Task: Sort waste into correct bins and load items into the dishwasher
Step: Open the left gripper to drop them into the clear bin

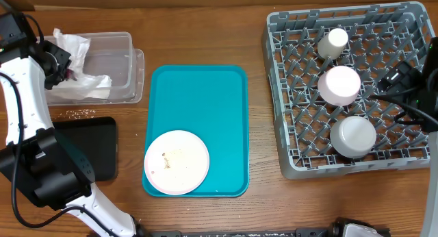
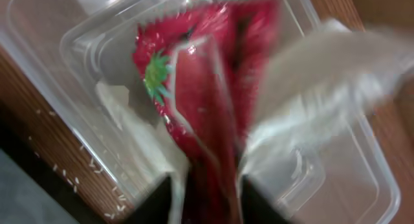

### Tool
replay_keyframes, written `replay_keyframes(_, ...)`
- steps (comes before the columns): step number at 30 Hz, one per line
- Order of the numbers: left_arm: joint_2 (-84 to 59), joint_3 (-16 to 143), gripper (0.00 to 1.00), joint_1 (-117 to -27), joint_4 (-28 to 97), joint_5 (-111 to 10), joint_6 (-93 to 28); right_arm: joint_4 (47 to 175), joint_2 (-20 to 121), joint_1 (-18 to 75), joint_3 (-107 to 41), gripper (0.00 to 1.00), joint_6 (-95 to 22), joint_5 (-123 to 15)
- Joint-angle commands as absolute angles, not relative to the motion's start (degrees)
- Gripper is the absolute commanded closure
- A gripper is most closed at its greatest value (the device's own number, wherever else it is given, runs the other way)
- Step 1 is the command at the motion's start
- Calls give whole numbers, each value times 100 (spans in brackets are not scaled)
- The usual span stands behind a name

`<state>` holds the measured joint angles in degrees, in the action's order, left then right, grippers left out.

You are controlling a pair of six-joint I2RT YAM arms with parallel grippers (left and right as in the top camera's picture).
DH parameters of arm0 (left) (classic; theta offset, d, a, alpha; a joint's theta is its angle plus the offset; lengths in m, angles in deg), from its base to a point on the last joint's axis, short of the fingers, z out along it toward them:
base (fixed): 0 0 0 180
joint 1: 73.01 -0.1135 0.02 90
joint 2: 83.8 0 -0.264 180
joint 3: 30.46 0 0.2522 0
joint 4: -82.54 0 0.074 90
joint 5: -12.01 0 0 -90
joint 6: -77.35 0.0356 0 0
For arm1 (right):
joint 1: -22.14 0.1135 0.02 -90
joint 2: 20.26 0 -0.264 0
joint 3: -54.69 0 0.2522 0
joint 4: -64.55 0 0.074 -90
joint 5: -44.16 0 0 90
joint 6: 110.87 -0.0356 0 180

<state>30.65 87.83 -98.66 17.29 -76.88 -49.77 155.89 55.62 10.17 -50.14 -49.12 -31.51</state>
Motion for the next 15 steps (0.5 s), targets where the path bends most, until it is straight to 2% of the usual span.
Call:
replay_keyframes(1, 3019, 8866, 8, -9883, 1766, -7649, -5034, 15559, 5564, 995, -5130, 0, -4920, -3136)
replay_keyframes(2, 3019, 8866, 3, -9883, 1795, -7649, -5032, 15559, 5564, 995, -5130, 0, -4920, -3136)
replay_keyframes(9, 2984, 8890, 5, -9885, 1961, -7620, -4678, 15559, 5564, 995, -5130, 0, -4920, -3133)
replay_keyframes(15, 2617, 8890, 6, -9885, 1956, -6458, -4144, 15559, 5564, 995, -5130, 0, -4920, -3136)
